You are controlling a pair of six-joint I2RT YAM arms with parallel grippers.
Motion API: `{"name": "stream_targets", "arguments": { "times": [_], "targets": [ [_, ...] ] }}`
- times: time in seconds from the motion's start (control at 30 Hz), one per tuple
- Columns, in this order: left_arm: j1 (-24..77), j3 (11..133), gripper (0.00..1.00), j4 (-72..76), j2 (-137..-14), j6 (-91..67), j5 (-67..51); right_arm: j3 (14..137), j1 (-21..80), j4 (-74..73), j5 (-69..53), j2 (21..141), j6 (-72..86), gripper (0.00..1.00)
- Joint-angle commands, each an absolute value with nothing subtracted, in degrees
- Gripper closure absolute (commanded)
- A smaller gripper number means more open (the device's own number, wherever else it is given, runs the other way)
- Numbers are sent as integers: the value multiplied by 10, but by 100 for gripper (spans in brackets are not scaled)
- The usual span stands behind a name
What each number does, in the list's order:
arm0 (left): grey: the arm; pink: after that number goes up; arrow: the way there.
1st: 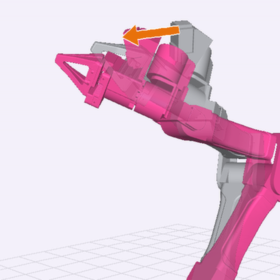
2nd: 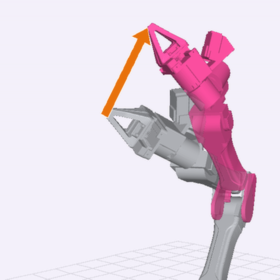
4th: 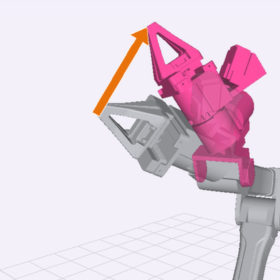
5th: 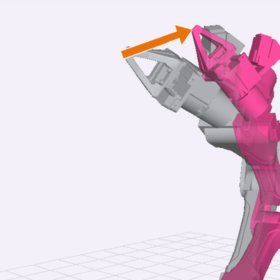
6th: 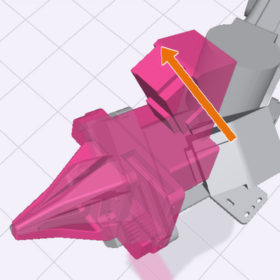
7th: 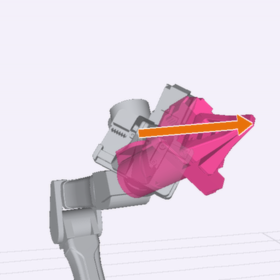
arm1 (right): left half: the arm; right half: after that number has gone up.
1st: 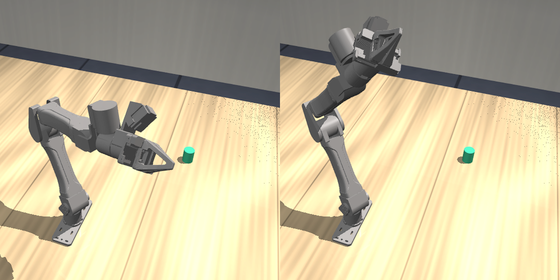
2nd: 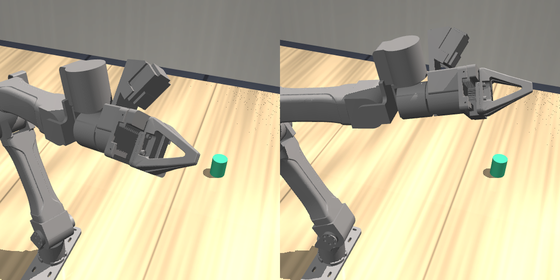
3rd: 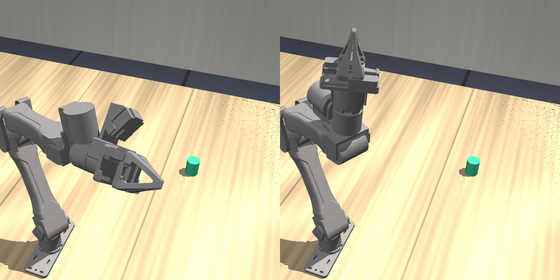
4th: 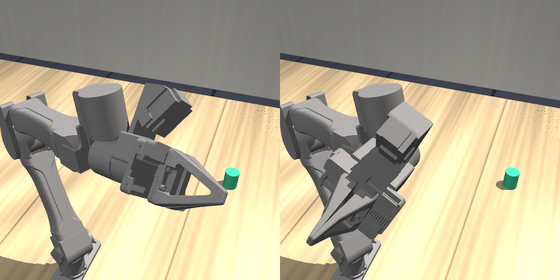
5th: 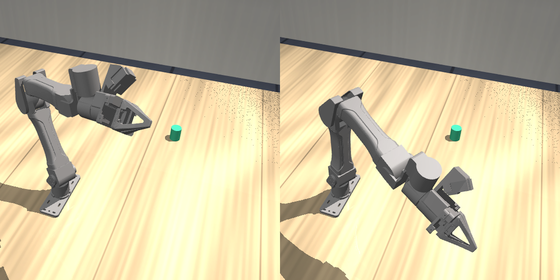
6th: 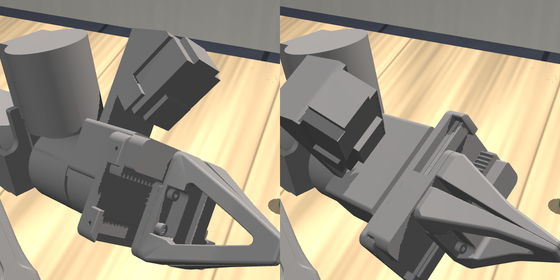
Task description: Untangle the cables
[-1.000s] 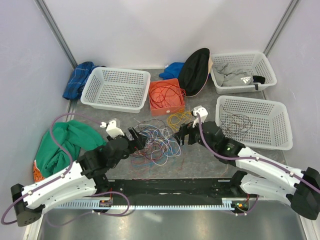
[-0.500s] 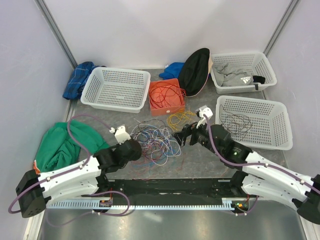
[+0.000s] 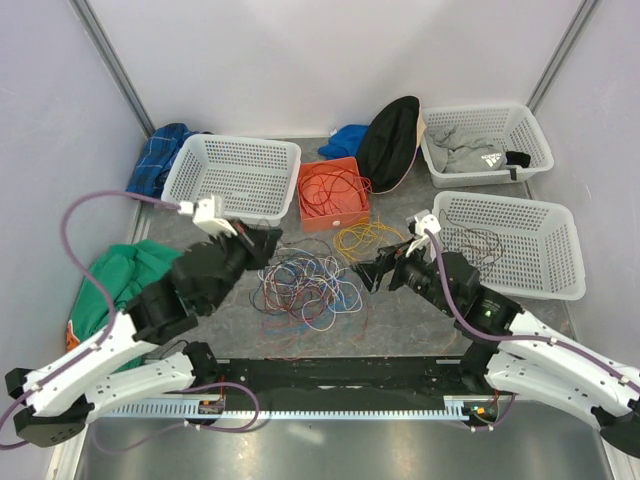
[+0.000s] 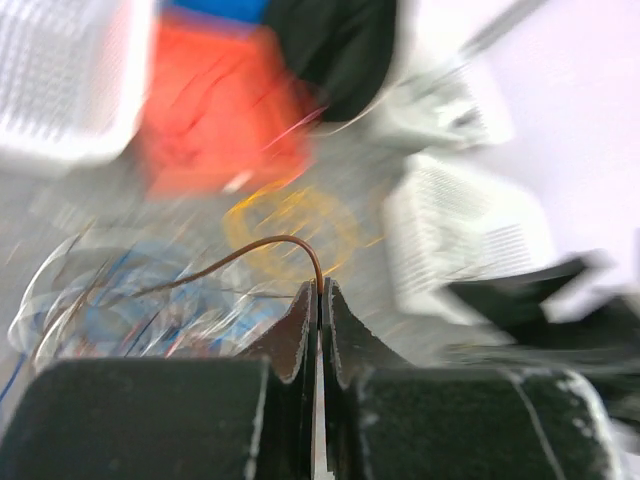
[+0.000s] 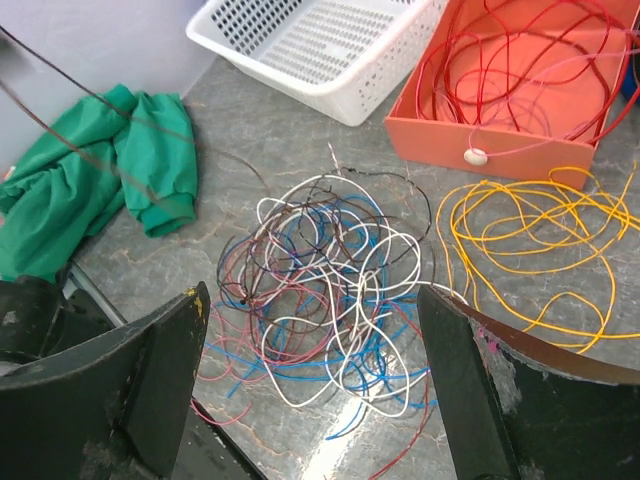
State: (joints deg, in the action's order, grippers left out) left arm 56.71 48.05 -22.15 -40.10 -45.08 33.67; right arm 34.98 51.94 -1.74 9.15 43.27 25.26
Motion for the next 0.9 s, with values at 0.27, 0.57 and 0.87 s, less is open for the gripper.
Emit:
{"name": "stream_targets", "arguments": {
  "times": [0.27,0.57,0.87],
  "targets": [
    [566,933,98,-156,-599,-200,152,399,523,-39,98,345,228,7],
    [567,1082,98,-185,-708,-178,87,450,523,-17,69,329,201,5],
    [567,1149,98,-167,-818,-198,48,497,523,-56,272,191,178,8]
  ]
}}
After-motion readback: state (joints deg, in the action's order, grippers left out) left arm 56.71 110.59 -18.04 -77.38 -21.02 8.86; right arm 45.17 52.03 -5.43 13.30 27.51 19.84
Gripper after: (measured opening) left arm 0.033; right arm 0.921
